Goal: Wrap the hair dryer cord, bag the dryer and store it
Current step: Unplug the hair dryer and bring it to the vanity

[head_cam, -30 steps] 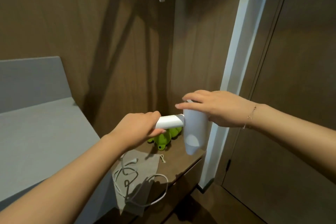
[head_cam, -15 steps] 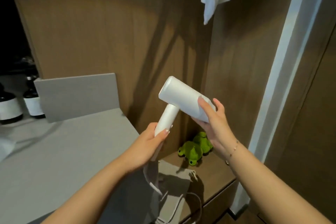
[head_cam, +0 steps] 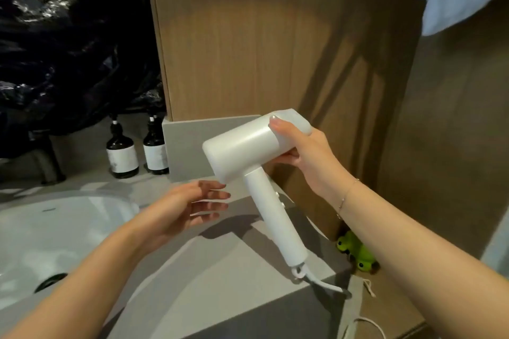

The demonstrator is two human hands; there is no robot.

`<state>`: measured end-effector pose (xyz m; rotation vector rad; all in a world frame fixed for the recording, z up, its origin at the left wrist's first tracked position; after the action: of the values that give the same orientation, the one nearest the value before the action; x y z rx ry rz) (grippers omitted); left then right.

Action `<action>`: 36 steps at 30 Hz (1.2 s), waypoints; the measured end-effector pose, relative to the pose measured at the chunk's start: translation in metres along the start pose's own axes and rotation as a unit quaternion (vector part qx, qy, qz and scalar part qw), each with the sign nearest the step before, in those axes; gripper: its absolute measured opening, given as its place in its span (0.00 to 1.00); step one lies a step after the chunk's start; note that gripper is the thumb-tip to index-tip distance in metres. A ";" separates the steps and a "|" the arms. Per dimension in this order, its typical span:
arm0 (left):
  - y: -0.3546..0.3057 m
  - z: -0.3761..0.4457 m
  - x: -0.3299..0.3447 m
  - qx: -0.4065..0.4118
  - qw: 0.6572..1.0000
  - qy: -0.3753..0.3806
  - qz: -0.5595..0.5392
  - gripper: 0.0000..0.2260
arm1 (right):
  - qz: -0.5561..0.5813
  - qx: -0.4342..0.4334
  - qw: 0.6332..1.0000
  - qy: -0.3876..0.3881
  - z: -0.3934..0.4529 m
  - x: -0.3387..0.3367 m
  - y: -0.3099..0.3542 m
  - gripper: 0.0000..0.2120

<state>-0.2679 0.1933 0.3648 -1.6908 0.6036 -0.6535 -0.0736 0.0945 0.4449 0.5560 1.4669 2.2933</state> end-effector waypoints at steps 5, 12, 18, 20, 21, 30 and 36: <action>-0.025 0.013 -0.043 0.038 0.997 0.016 -0.065 0.23 | -0.080 0.041 0.994 0.063 0.020 0.058 -0.036 0.23; -0.007 0.018 -0.066 0.053 0.983 -0.005 0.177 0.24 | -0.185 0.076 0.971 0.133 0.041 0.114 -0.068 0.25; 0.002 0.022 -0.084 0.046 0.993 -0.087 0.064 0.24 | -0.225 -0.045 0.972 0.045 0.032 0.116 -0.049 0.12; -0.002 0.021 -0.089 0.056 0.992 -0.107 0.026 0.20 | -0.182 -0.104 0.978 -0.009 0.007 0.105 -0.046 0.06; -0.003 0.021 -0.092 0.061 0.991 -0.117 0.009 0.19 | -0.168 -0.114 0.979 -0.020 -0.007 0.101 -0.050 0.05; -0.001 0.019 -0.099 0.061 0.979 -0.190 -0.048 0.21 | -0.101 0.145 0.982 0.064 -0.044 0.128 -0.103 0.14; -0.006 0.011 -0.116 0.066 0.957 -0.252 -0.124 0.17 | 0.091 0.174 0.980 -0.026 -0.020 0.126 -0.122 0.13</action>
<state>-0.3422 0.2830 0.3567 -1.7313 -0.0159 -0.3980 -0.1813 0.1901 0.3427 0.8734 1.8748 2.1410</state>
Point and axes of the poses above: each hand's wrist, its own z-axis towards the middle knuckle, its own x-axis out of the palm, y = z × x, the point moved 6 cm from there along z, towards the middle knuckle, and after that the axes turned 5 degrees about -x, right-handed, at the moved point
